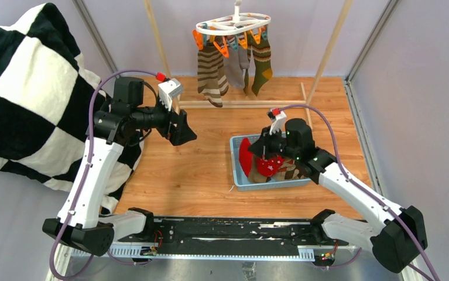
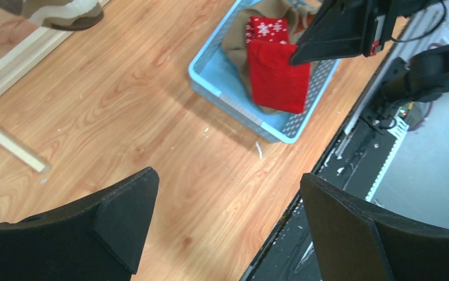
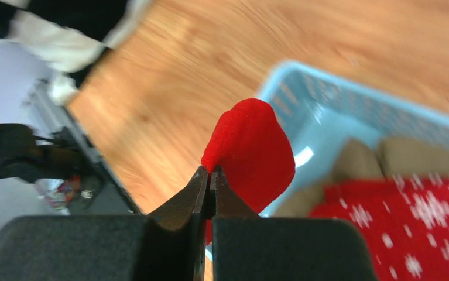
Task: Remove the socks clipped to the hanger
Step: Place the sock in the bin.
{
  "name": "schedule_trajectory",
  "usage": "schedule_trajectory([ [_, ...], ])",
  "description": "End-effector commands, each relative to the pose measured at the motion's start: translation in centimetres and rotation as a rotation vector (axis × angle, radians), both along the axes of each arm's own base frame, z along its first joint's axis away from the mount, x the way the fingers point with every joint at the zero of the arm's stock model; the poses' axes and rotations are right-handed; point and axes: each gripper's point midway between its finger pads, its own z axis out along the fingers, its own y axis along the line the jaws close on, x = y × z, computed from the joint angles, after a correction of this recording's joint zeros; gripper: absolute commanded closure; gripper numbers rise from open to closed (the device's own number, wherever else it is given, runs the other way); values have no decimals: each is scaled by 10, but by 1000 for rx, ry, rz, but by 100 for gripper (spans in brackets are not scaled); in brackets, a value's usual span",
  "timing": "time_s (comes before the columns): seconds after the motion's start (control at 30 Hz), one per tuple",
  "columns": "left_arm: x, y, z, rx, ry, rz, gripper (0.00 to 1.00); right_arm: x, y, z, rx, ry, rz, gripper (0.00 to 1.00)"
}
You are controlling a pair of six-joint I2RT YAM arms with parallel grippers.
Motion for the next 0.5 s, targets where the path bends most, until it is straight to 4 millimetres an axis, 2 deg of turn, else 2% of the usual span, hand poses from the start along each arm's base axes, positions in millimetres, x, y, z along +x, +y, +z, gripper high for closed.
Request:
schedule_trajectory([
  [0.0,17,17,-26,84,44,68,0,-2,-58,-85,-272,176,-246,100],
  [0.07,21,19,-30,90,60,84,0,4,-69,-101,-321,193,-313,100],
  [0.17,26,25,-31,99,63,115,0,16,-84,-114,-388,199,-404,87],
  [0.2,27,26,-30,101,63,125,0,20,-86,-110,-398,185,-419,80],
  [0.3,29,32,-27,103,52,151,0,26,-83,-87,-396,145,-409,50],
  [0.33,30,33,-26,101,53,159,0,28,-82,-78,-391,127,-406,44],
  [0.4,31,34,-26,95,61,170,0,29,-77,-63,-361,106,-389,36],
  [0.47,32,35,-26,89,65,171,0,26,-65,-51,-302,107,-344,35],
])
